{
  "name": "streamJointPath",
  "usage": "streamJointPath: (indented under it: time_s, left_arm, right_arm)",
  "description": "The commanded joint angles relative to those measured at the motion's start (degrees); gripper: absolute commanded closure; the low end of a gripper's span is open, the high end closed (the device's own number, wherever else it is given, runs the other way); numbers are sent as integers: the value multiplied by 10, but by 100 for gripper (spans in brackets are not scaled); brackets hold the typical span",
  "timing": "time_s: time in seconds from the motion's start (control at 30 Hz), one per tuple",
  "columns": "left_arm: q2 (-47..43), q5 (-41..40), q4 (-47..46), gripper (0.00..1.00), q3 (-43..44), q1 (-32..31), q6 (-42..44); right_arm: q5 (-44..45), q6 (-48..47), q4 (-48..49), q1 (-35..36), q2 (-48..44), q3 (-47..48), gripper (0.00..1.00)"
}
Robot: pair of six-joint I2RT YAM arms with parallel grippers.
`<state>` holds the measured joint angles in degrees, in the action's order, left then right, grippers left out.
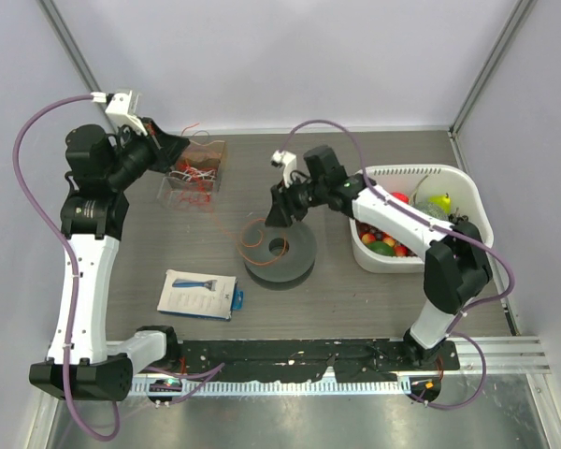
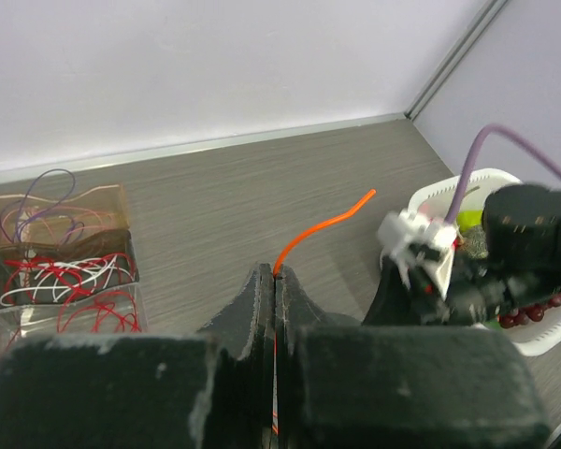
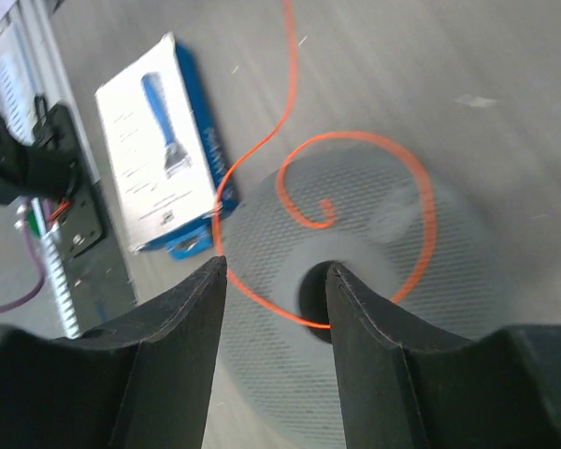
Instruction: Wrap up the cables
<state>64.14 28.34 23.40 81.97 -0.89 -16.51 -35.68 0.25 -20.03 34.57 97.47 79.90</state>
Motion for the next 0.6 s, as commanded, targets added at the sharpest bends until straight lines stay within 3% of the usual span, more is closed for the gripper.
streamJointPath:
  time_s: [0.0,0.57]
  left_arm:
    - [-6,13,-27,100,-6,-1,-11]
    - [-23,22,-52,100,-23,-1,-20]
  right_arm:
    - [4,50,46,37,-7,-30,48]
    - [87,102,115,72,89,-12,49]
